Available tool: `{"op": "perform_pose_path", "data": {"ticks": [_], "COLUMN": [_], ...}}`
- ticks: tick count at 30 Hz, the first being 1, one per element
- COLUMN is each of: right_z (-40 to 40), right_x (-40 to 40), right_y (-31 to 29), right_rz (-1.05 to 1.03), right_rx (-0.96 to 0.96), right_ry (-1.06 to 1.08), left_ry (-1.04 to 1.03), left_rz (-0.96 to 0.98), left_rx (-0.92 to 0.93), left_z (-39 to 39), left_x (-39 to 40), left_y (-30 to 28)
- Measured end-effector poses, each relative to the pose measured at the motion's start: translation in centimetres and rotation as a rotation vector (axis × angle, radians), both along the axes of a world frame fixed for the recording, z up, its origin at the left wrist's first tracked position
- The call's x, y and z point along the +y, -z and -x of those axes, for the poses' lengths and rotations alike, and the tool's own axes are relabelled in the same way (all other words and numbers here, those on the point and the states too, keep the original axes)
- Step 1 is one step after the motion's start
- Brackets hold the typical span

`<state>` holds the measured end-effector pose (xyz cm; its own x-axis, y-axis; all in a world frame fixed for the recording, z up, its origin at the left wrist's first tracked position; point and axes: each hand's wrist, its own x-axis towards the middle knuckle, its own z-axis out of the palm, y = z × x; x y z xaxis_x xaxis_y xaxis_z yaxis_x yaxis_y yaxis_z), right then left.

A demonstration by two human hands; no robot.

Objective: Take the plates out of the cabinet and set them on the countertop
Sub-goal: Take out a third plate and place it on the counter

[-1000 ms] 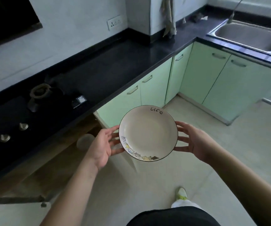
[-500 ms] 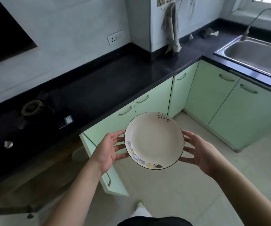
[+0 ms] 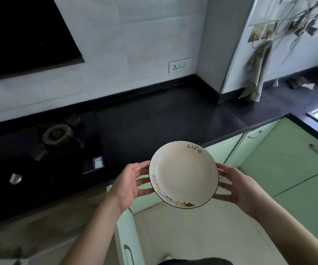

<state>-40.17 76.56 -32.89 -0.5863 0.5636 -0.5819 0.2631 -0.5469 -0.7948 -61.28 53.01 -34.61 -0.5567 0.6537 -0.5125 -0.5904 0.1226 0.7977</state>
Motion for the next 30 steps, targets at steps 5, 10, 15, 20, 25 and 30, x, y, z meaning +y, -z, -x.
{"op": "perform_pose_path", "data": {"ticks": [5,10,15,20,25,30], "right_z": [5.1,11.2,17.4,23.1,29.2,34.3], "right_x": [2.3,6.4,10.1,12.7,13.0,12.1], "right_y": [1.2,3.0,4.8,6.0,6.7,8.2], "right_rz": [-0.020,-0.016,0.009,0.078,0.087,0.089], "right_rx": [-0.024,-0.052,-0.082,-0.101,-0.158,-0.178], "right_ry": [-0.054,-0.150,-0.267,-0.375,-0.528,-0.574], "left_ry": [-0.046,-0.148,-0.264,-0.391,-0.517,-0.598], "left_rz": [0.039,0.074,0.157,0.240,0.252,0.261], "left_rx": [-0.008,-0.019,-0.019,-0.029,-0.073,-0.105], "left_z": [4.0,7.4,10.7,13.3,15.6,18.9], "left_x": [2.3,5.0,7.7,9.2,8.8,7.8], "left_y": [1.0,2.2,2.3,2.5,3.1,5.0]}}
